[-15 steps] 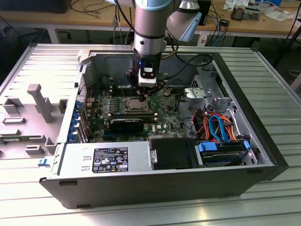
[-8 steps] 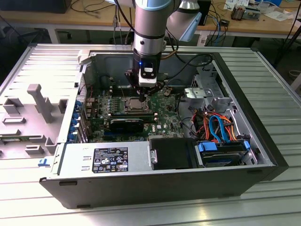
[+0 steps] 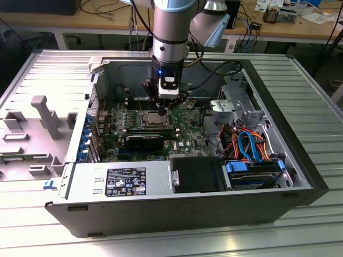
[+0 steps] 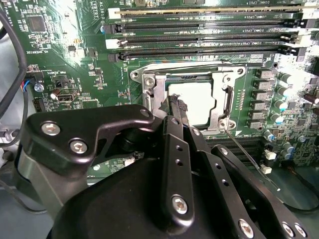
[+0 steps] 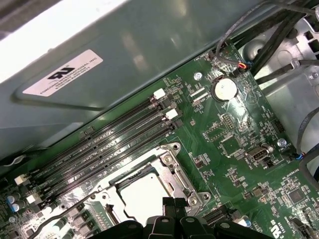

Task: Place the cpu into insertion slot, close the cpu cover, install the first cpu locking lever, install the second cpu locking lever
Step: 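Install the first cpu locking lever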

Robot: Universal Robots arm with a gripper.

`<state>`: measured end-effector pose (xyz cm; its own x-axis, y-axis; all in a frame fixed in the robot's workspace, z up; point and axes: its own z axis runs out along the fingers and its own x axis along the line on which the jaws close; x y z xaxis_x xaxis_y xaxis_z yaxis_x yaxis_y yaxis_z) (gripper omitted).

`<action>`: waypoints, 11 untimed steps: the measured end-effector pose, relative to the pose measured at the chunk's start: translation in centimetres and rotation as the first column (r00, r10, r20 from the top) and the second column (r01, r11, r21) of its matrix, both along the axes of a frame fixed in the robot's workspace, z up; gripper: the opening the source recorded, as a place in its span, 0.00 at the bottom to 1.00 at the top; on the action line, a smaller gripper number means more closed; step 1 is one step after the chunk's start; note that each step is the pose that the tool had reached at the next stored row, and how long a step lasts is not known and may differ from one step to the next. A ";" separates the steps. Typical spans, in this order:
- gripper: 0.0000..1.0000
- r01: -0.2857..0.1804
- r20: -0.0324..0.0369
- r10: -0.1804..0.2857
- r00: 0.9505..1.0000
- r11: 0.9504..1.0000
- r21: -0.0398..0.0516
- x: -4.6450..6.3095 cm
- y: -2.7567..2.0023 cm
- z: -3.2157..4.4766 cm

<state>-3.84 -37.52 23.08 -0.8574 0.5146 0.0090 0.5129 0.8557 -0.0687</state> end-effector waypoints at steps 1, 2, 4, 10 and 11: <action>0.11 -0.001 0.000 0.001 1.000 1.000 0.000 0.0 0.00 0.00; 0.11 -0.003 0.000 0.003 1.000 1.000 0.000 0.0 0.00 0.00; 0.11 -0.007 0.000 0.007 1.000 1.000 0.000 0.0 0.00 0.00; 0.11 -0.015 0.000 0.015 1.000 1.000 0.000 0.0 0.00 0.00; 0.11 -0.016 0.000 0.016 1.000 1.000 0.000 0.0 0.00 0.00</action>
